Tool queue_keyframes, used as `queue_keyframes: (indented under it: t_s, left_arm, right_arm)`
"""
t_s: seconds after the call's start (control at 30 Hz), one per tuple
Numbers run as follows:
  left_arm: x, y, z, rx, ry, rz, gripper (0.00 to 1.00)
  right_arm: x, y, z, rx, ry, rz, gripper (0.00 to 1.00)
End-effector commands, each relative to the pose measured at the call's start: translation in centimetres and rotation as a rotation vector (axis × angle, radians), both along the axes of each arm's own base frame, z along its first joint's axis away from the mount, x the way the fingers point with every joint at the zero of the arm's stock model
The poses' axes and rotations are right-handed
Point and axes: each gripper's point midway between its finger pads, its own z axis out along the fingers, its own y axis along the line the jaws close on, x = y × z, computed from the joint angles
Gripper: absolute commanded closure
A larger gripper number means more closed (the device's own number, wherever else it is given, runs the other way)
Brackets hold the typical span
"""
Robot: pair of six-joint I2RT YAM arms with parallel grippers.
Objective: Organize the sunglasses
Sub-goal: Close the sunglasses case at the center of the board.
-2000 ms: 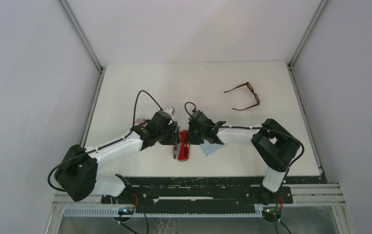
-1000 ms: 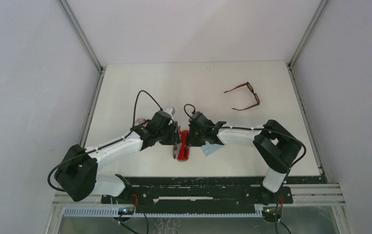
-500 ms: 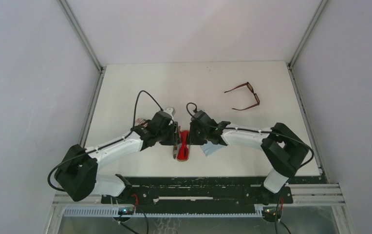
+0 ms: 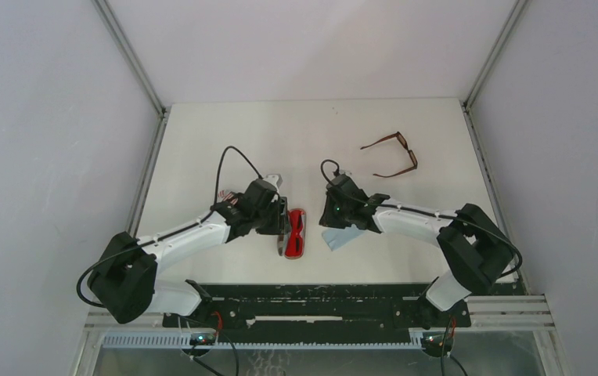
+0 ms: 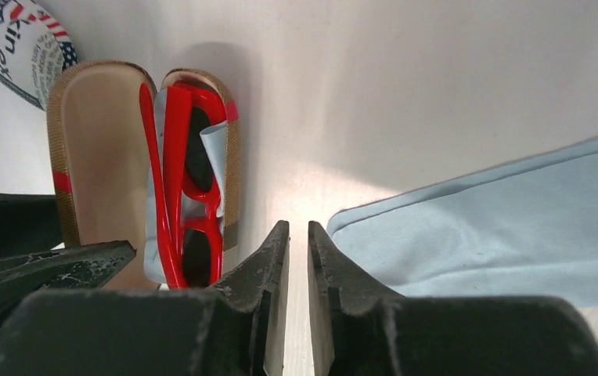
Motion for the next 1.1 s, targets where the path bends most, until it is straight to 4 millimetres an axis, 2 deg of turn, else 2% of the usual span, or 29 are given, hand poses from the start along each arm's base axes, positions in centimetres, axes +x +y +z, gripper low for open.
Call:
queue_keyframes:
  t_s: [0.0,0.2,0.5,0.73,1.07]
  left_arm:
    - [1.4,-1.4,3.4,-0.053,-0.079,-0.011,0.49]
    - [1.5,-1.7,3.7,-0.056,-0.081,-0.014,0.49]
    - [1.4,-2.0,3.8,-0.055,-0.079,-0.021,0.48]
    - [1.3,-2.0,3.9,-0.055,-0.080,-0.011,0.46]
    - [1.2,-2.6,4.3,-0.084,-0.081,-0.021,0.50]
  right_arm:
    - [0.1,1.9,0.2,0.069,-0.009,0.058,0.87]
    - [-0.4,3.9,-0.6,0.145,0.042,0.098,0.89]
    - [-1.1,5.3,-2.1,0.190,0.103,0.129,0.91]
    - [-1.2,5.5,-2.4,0.196,0.110,0.132,0.91]
    - [-1.2,5.4,-2.6,0.191,0.114,0.133,0.92]
